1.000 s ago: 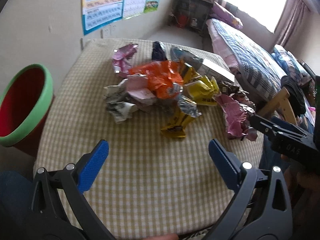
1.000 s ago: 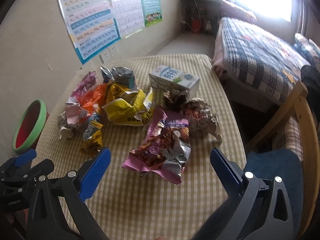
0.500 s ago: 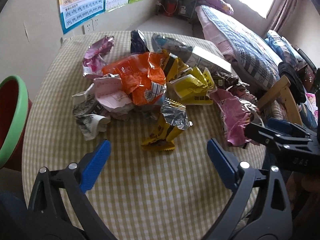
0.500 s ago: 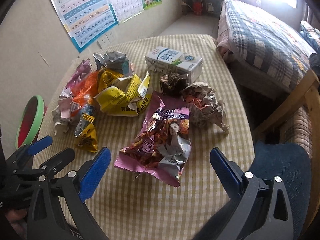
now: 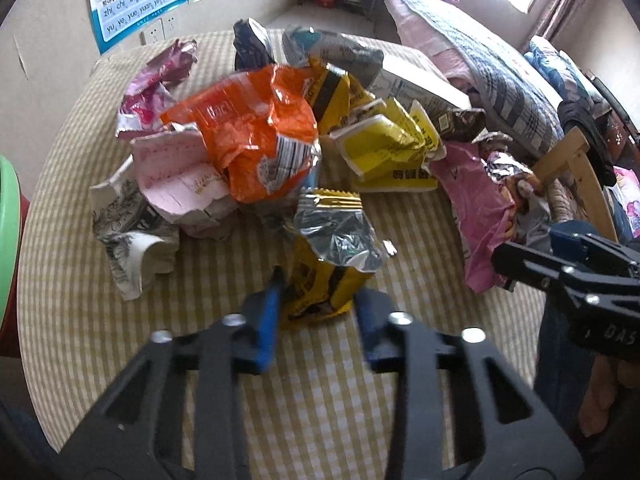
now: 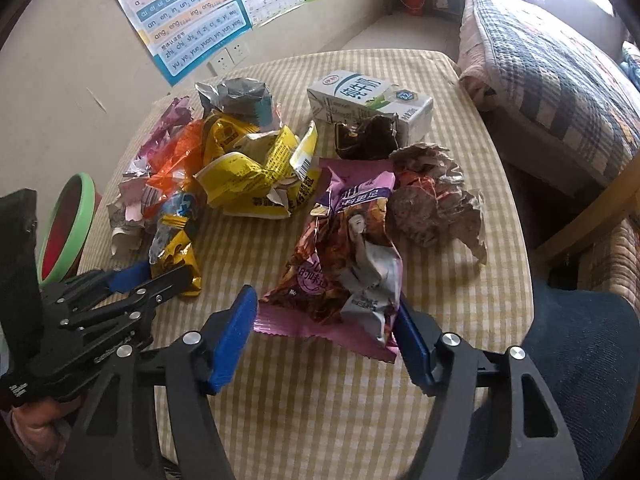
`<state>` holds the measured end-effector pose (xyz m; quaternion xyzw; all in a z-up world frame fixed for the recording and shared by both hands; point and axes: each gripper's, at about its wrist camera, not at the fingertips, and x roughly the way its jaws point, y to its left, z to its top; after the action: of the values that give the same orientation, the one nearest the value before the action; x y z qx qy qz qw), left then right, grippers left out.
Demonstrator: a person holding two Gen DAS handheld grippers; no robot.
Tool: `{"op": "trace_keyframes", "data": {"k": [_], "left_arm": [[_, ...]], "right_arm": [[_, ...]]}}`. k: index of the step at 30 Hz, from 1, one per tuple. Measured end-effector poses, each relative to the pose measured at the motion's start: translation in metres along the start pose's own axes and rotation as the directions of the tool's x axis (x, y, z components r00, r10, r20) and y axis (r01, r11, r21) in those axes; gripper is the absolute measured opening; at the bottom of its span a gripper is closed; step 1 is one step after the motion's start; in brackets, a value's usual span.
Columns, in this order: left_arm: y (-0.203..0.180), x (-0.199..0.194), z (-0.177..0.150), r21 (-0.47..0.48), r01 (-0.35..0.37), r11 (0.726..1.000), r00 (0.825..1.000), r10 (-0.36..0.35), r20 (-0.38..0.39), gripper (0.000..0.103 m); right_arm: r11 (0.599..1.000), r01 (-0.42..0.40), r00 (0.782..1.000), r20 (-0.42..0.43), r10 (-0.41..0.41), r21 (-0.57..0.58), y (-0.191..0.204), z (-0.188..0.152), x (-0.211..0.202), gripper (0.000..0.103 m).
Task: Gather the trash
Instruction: 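Grasp the silver-yellow wrapper with the left tool while the right tool grasps the pink-brown snack bag, then carry both wrappers to the red bin and open both tools over it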
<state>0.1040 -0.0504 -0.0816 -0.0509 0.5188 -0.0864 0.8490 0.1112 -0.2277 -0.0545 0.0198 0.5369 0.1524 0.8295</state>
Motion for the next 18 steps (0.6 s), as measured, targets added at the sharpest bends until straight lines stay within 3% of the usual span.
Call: {"op": "trace_keyframes", "data": {"k": [2, 3, 9, 18], "left_arm": [[0.000, -0.002, -0.003, 0.009, 0.001, 1.000, 1.000, -0.001, 0.005, 0.020], [-0.001, -0.004, -0.004, 0.011, 0.009, 1.000, 1.000, -0.009, 0.007, 0.019], [-0.004, -0.017, -0.009, 0.018, 0.020, 1.000, 0.999, -0.020, 0.028, 0.018], [-0.003, -0.053, -0.015, -0.011, 0.024, 1.000, 0.996, -0.023, 0.083, 0.018]], "right_arm": [[1.000, 0.004, 1.000, -0.006, -0.005, -0.008, 0.000, -0.001, 0.000, 0.029], [1.000, 0.004, 1.000, -0.007, -0.004, -0.008, 0.000, -0.002, 0.000, 0.027], [1.000, -0.017, 1.000, 0.006, 0.017, -0.011, 0.005, -0.002, -0.007, 0.021], [0.998, -0.041, 0.998, 0.046, 0.043, -0.042, 0.013, -0.009, -0.030, 0.019]]}}
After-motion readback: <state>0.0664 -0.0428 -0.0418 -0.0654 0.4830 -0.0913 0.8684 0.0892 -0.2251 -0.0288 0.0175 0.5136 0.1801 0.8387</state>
